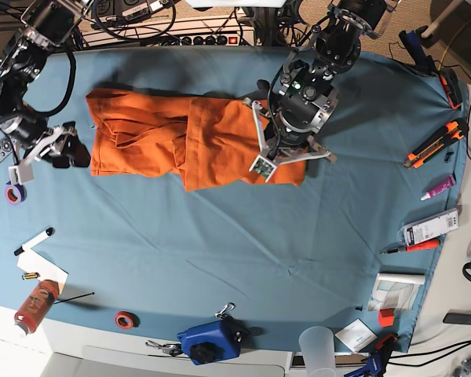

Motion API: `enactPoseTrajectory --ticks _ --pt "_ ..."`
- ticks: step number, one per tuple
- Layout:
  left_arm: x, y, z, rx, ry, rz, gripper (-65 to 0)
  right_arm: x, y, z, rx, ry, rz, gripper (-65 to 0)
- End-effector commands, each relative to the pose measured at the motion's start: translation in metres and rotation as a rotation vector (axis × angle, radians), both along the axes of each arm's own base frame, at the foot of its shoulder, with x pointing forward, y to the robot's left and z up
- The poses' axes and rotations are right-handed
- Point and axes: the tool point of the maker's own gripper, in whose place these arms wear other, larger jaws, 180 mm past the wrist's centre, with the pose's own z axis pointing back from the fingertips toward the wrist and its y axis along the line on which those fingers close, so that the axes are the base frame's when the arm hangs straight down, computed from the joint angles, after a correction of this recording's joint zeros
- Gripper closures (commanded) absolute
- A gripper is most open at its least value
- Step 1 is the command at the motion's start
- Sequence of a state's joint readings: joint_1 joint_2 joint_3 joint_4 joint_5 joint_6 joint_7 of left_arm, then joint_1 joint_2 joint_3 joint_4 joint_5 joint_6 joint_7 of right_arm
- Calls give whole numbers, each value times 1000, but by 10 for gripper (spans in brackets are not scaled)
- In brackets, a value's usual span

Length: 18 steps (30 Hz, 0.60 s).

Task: Layout the t-shirt on the table in an organized manner, then fold the t-shirt properly
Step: 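Lay the folded end down and open the left gripper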

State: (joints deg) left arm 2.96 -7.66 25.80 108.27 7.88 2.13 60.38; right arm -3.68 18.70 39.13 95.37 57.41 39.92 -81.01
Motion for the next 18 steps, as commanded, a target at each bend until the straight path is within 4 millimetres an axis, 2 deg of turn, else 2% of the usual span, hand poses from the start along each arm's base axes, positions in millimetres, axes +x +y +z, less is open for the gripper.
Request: enactPoseTrajectory --ticks 1,4,6,13,18 --pt "9 -1 12 -14 -46 7 0 8 -1 18 4 -66 11 -353" --pt "9 -1 12 -14 -45 7 0 11 9 28 81 -108 20 -353" --pt "9 -1 12 -15 -45 7 0 10 11 24 92 -102 17 -353" --pt "9 -1 12 -14 -45 7 0 2 9 -17 190 4 -39 -353" --pt "8 -1 12 -15 -45 6 0 -4 13 -39 240 60 -63 -352"
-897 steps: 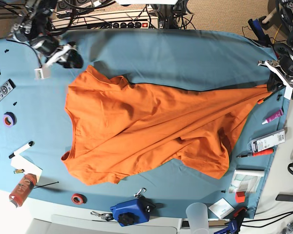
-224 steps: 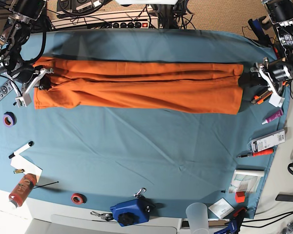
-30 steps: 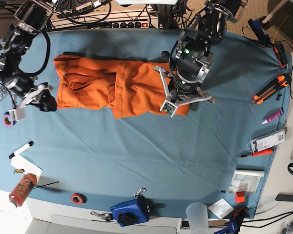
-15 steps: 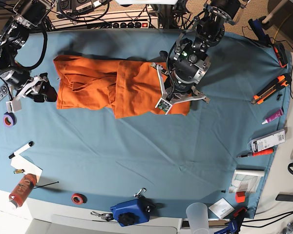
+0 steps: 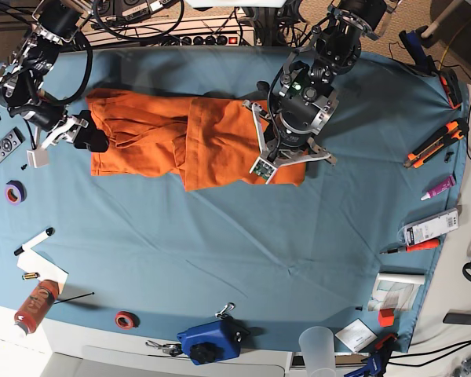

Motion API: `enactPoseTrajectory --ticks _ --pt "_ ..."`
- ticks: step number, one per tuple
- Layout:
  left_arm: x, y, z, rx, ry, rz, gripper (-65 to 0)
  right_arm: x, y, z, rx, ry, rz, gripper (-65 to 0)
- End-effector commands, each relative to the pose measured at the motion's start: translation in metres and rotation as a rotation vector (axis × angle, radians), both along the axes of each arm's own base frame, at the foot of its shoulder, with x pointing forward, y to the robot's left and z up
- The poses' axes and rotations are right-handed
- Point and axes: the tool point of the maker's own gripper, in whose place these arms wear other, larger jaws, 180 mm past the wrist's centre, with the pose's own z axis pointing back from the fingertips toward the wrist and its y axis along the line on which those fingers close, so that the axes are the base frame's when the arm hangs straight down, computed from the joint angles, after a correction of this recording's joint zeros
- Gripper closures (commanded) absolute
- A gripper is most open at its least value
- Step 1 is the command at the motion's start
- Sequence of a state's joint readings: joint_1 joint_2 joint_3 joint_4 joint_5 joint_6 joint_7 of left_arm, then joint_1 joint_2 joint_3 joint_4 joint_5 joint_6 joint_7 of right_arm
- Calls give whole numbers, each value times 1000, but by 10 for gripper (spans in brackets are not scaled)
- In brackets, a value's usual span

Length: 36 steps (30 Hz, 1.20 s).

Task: Layout the t-shirt on the table in an organized manner, then fold the t-shirt properly
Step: 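Lay the folded end down and open the left gripper, then fold the strip end with the right gripper over toward the left gripper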

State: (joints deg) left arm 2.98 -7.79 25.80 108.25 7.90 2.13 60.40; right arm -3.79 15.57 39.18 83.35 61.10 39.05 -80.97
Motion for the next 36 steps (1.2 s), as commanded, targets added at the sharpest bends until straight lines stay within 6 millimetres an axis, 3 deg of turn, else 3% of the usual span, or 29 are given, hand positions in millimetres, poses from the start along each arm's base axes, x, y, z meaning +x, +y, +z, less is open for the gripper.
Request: enactPoseTrajectory --ticks 1,6,14,24,29,31,36 --pt "9 -2 13 -18 -47 7 0 7 -4 8 -7 -36 -7 -352" --pt "9 -2 12 -18 -46 6 0 -1 7 -11 23 16 -17 -352" --pt "9 -3 13 -19 -48 6 0 -11 42 -30 105 50 -10 -352" --pt "9 -3 13 -19 -48 6 0 -16 88 -52 53 149 172 -346" --pt "9 -2 12 -17 -46 7 0 -16 82 -55 23 164 164 -77" --pt "9 -2 12 -18 -46 7 0 -13 72 -52 5 158 144 -1" --pt "9 -2 13 -18 -46 7 0 3 24 -35 -124 128 106 0"
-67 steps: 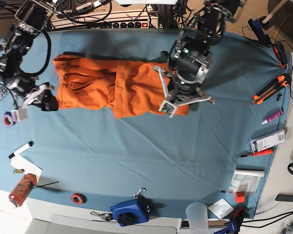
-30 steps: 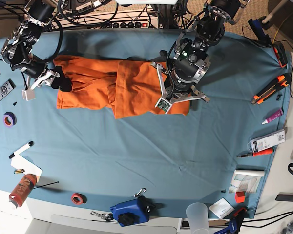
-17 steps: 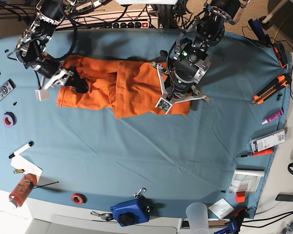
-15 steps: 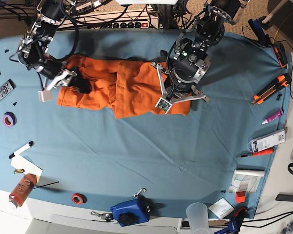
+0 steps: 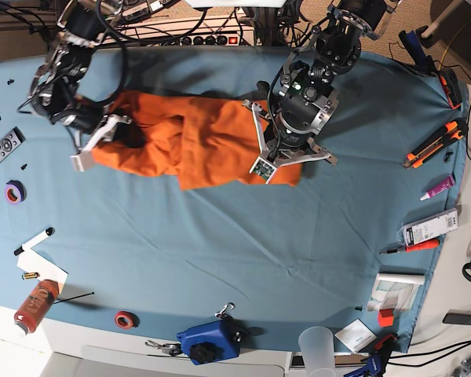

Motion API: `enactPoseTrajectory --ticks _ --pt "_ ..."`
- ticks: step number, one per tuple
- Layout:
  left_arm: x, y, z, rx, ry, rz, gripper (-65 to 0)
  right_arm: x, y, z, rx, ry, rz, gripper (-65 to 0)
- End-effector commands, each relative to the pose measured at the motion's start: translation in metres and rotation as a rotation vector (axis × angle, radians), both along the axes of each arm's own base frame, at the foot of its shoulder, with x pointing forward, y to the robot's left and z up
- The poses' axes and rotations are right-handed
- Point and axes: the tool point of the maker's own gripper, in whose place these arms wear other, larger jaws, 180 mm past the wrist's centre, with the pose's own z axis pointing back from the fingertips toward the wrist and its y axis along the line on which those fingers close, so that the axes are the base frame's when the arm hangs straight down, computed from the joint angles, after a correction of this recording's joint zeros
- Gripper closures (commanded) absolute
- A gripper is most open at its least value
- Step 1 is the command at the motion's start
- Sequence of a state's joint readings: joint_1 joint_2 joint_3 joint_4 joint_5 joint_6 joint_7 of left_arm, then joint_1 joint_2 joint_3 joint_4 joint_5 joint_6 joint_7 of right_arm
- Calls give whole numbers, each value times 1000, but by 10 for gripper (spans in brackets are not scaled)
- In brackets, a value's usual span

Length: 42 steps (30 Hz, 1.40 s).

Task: Layout the t-shirt on the table in an organized manner, then fold the t-shirt properly
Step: 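Fold the strip end with the right gripper over toward the left gripper, then press the folded bundle with the right gripper and withdraw the left gripper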

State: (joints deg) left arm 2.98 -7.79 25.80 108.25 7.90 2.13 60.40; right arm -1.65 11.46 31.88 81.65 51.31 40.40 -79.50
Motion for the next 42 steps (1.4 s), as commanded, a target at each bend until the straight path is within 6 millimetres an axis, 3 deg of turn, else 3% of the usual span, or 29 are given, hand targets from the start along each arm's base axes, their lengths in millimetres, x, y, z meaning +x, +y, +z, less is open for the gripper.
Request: enactPoseTrajectory --ticks 1,6,10,13,17,22,26,33,38,42 --pt "9 -3 13 -22 -45 7 0 5 -34 6 -125 15 -19 0" --pt "8 -14 30 -101 -65 -9 0 37 -96 43 -347 -59 -64 0" --pt "10 -20 52 -140 -116 -13 0 52 -132 71 -469 -71 -105 0" --pt "8 -18 50 -130 -104 -9 0 52 -147 80 -528 -58 -119 0" --pt "10 -8 48 -114 -90 24 0 48 -149 90 -578 -41 -118 0" --pt "13 28 38 -136 -43 145 0 47 -136 116 -702 -87 -92 0" --pt "12 49 33 -211 4 186 0 51 -99 128 -800 -128 -1 0" --pt "9 64 30 -273 32 217 0 52 -48 102 -986 -90 158 0" --pt "8 64 29 -272 34 214 0 49 -4 79 -983 -97 295 0" --pt "10 63 31 -277 24 213 0 44 18 66 -1030 -97 379 0"
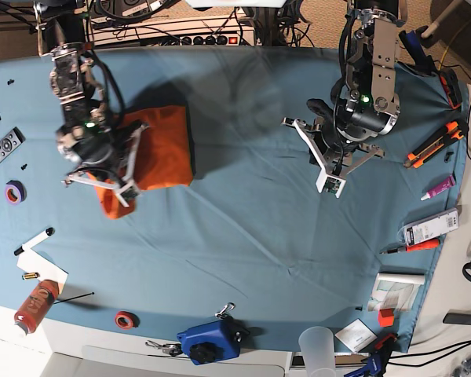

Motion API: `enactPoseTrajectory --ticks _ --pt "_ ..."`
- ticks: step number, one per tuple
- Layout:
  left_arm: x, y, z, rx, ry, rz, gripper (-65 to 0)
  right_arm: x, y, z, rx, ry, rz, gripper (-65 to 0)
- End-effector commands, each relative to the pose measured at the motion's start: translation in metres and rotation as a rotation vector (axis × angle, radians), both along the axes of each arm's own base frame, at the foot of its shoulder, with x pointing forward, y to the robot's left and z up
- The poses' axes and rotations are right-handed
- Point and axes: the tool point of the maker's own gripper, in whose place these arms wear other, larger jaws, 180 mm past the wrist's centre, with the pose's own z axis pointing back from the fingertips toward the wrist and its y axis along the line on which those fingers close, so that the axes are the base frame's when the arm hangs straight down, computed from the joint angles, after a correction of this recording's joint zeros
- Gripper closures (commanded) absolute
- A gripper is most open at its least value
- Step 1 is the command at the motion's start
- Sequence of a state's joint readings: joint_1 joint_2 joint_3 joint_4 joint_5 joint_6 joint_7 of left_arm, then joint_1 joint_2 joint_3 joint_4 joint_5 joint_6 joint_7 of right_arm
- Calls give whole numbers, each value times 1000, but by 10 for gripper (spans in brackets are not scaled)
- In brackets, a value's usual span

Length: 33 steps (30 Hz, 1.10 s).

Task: Layout the t-shirt on the table in an organized manner, then fold the t-shirt properly
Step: 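Press the folded bundle with the right gripper and withdraw the left gripper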

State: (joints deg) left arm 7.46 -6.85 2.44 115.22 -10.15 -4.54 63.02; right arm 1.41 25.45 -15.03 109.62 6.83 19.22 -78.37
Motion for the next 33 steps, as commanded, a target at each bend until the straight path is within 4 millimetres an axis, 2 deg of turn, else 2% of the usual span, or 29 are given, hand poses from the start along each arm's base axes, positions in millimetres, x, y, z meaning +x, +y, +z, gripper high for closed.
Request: enactPoseTrajectory --ticks 1,7,10,12,17,22,30,33 --pt "8 -1 12 -13 -51 4 0 9 -1 11 -25 -52 11 0" --pt "8 -1 12 -13 -50 4 0 6 9 5 -74 -48 58 0" --pt "8 -1 12 -13 -50 4 0 7 12 4 -62 -58 69 -164" --pt "8 -1 12 -13 -50 4 0 7 13 5 -55 -62 70 -212" --pt "8 -2 12 -15 -54 3 0 9 18 22 -35 -116 36 -212" --pt "9 -4 13 -25 -60 0 0 9 53 48 86 -200 123 -211" --pt "10 -4 15 -29 -70 1 0 -8 92 34 237 -150 135 -211" --pt "10 -5 15 -31 -70 1 0 -13 114 35 324 -126 219 -211"
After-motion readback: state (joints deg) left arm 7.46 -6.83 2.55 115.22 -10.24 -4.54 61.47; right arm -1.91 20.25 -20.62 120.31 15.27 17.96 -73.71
